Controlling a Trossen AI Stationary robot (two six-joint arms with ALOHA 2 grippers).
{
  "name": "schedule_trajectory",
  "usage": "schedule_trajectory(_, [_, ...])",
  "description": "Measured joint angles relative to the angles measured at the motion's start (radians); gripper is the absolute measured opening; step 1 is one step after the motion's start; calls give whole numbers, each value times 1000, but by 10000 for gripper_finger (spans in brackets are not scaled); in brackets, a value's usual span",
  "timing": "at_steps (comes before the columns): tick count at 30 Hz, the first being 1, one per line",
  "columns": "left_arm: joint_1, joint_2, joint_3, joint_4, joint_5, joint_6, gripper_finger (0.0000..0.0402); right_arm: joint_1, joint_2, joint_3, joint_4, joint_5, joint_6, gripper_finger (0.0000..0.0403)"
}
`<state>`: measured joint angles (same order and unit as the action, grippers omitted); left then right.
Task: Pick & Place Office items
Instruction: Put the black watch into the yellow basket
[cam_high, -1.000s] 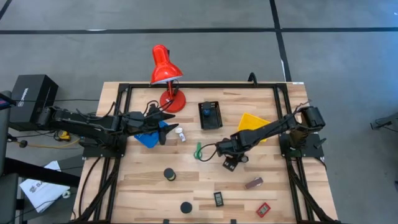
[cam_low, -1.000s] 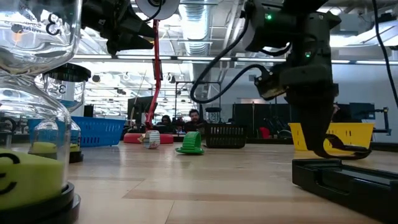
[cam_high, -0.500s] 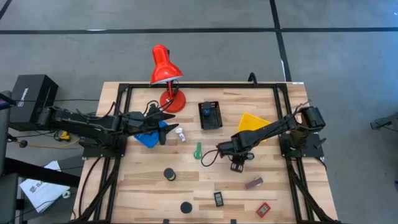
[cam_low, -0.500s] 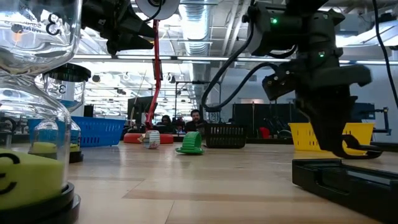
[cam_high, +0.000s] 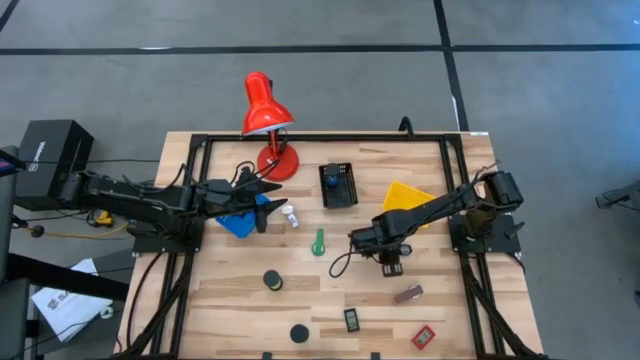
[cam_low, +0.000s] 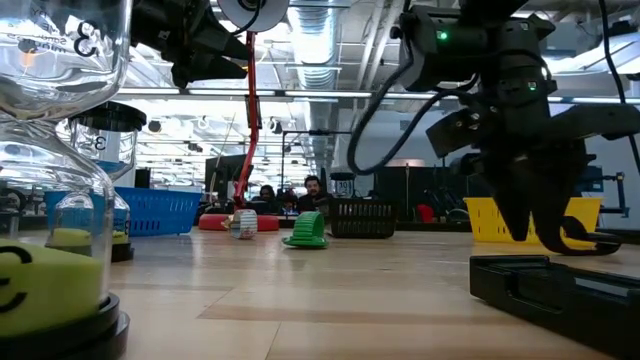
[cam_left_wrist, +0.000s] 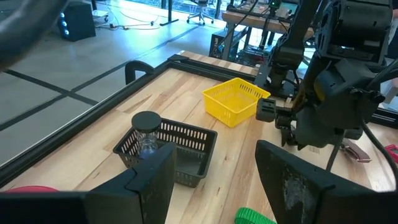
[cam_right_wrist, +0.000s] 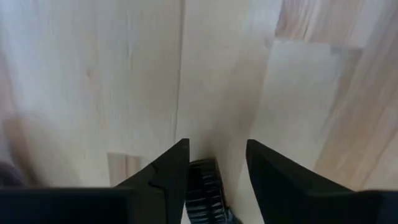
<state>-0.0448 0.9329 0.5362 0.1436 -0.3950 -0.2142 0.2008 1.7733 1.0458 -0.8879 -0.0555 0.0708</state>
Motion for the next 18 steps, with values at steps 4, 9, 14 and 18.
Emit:
schedule_trajectory(4, [0, 0, 0, 0, 0, 0, 214, 9, 0, 0, -41, 0, -1, 178])
schedule_trajectory(9, [0, 0, 0, 0, 0, 0, 214, 23, -1, 30, -86, 0, -9, 212])
schedule_trajectory(14, [0, 0, 0, 0, 0, 0, 214, 34, -1, 72, -96, 2, -123, 229])
schedule_trajectory(18, [0, 0, 0, 0, 0, 0, 214, 51, -1, 76, -133, 0, -146, 230])
